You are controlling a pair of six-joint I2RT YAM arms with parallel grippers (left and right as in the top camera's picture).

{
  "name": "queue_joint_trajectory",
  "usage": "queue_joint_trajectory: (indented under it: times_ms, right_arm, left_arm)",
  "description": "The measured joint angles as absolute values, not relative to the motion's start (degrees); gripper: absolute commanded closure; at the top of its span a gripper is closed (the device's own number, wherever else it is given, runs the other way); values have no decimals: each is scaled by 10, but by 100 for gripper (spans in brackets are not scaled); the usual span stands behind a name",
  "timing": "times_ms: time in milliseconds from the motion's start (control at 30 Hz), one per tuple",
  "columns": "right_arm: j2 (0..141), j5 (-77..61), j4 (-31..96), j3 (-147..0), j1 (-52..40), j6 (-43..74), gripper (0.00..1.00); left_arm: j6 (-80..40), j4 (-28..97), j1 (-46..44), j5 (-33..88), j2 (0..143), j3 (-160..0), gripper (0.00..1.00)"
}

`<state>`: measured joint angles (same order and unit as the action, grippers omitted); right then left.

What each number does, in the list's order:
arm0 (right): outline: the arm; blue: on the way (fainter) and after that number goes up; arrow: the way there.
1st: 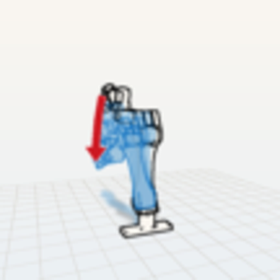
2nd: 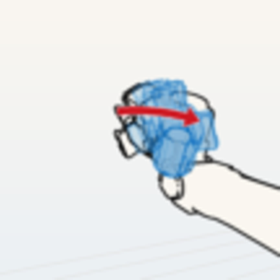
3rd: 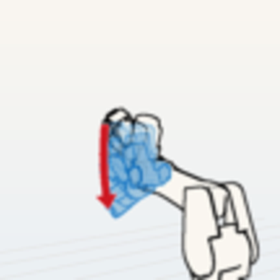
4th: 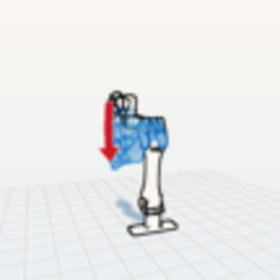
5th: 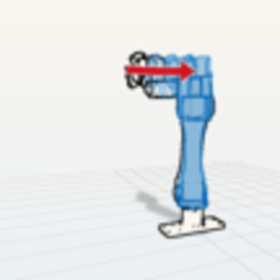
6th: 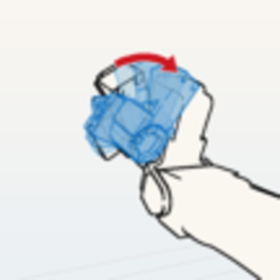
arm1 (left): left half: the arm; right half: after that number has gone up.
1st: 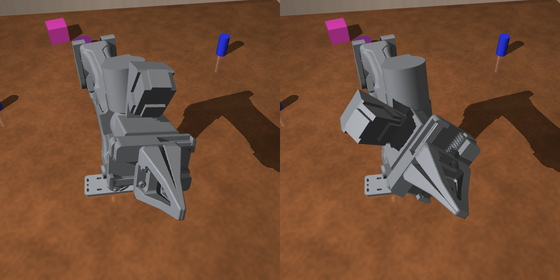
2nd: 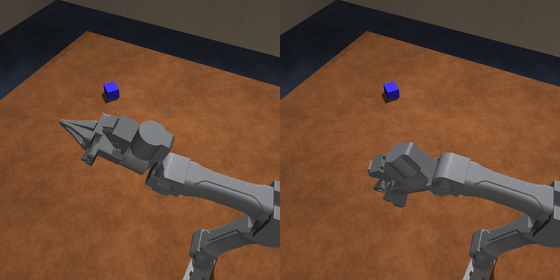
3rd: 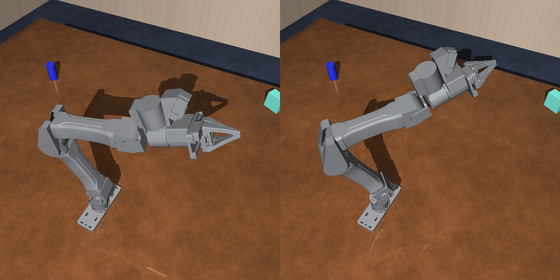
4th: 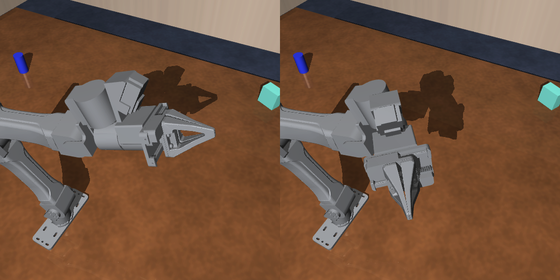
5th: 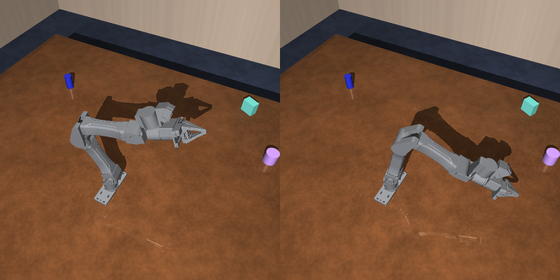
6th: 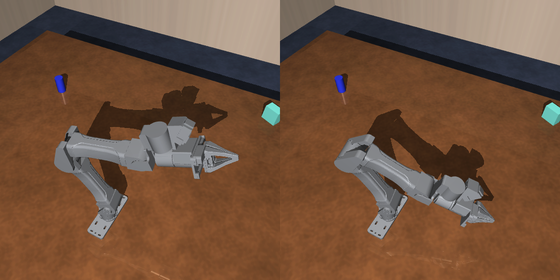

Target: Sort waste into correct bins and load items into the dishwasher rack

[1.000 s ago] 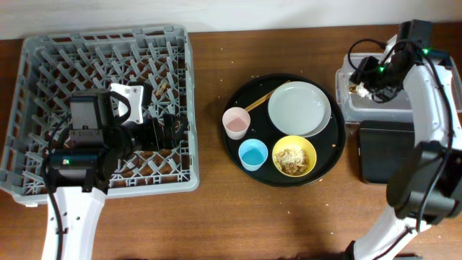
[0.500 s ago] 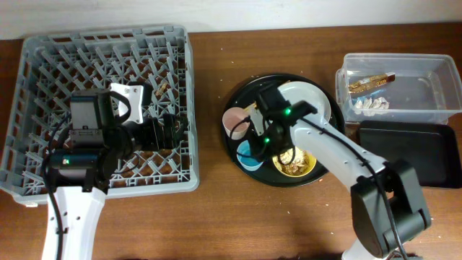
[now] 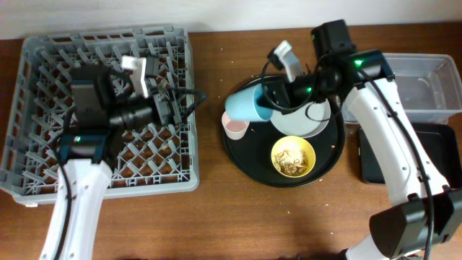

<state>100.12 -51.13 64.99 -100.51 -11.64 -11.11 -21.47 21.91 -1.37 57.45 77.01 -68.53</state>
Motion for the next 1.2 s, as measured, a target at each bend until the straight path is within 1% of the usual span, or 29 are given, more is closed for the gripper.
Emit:
queue_joint_trajectory:
  times_ms: [67,100,167,200,233,267,300,367,400,500,533,567,600,633,667,700,733,800,833,900,933,967,1100,1200]
  right_arm:
    - [1001,-641,601,-1005,-118,-131,96]
    - [1001,-671,585,-1005,-121,-137,96]
    - [1001,-717,555,-1005,-130,-140,96]
    - [1001,-731,543,-1005,-140,-140,96]
    - [1001,-734,529,-1005,-149,-140,96]
    - [1001,-734,522,-1005,-157,-139,96]
    - [1001,-732,519,-1005,-163,-136,96]
    - [1001,-732,522,-1005,-167,-133,96]
    - [1001,-731,528,-1006,-167,-133,96]
    - [1001,-732,533,-1010,-169,-133,96]
    - [1001,-734,530,-1014,-169,-132,96]
    - [1001,-735,531,-1015,-169,-133,96]
    - [1001,-735,531,-1015,-169,-132,94]
    - [1001,-736,532,-1015,-169,-132,78]
    - [1001,-737,533,-1015,-169,-121,57]
    - [1001,-733,536,-1015,-169,-121,49]
    - [1001,-727,539,-1014,-169,-120,43]
    - [1001,-701,542,-1014,-162,-114,41]
    - [1000,-681,544,-1014,-153,-107,41]
    - [990,-618,561,-1014,-119,-84,41]
    - [970,-559,589,-1014,-88,-69,41]
    - [956,-530,599,-1014,-74,-62,41]
    - [932,-437,674,-1014,-73,-45,41]
    - [932,-402,699,-1013,-73,-43,36]
  left_arm:
    - [-262,122,-17,696,806,-684,9]
    - [-282,105,-24,740,815,-684,9]
    - [-302,95,-51,790,817,-684,10]
    - [-309,95,-67,807,817,-684,17]
    - [-314,92,-78,818,816,-684,29]
    - [-319,83,-91,830,816,-684,31]
    - [-322,77,-98,838,816,-684,31]
    - [-327,71,-102,845,817,-684,25]
    - [-331,66,-100,847,817,-684,25]
    - [-364,1,-89,853,817,-682,25]
    - [-376,-20,-87,858,817,-681,26]
    - [-386,-34,-85,863,818,-681,32]
    - [-391,-37,-84,865,818,-681,38]
    - [-394,-38,-84,866,820,-681,42]
    - [-397,-39,-83,865,820,-681,43]
    - [-397,-46,-83,866,820,-681,46]
    - [-399,-52,-81,865,820,-681,49]
    - [-399,-55,-68,866,820,-681,55]
    - [-399,-55,-53,865,820,-681,56]
    - [-403,-50,-16,856,820,-682,56]
    - [-405,-34,11,842,819,-682,56]
    - [-408,-14,36,820,819,-682,56]
    - [-408,117,46,717,819,-688,57]
    - [-402,308,48,585,815,-694,57]
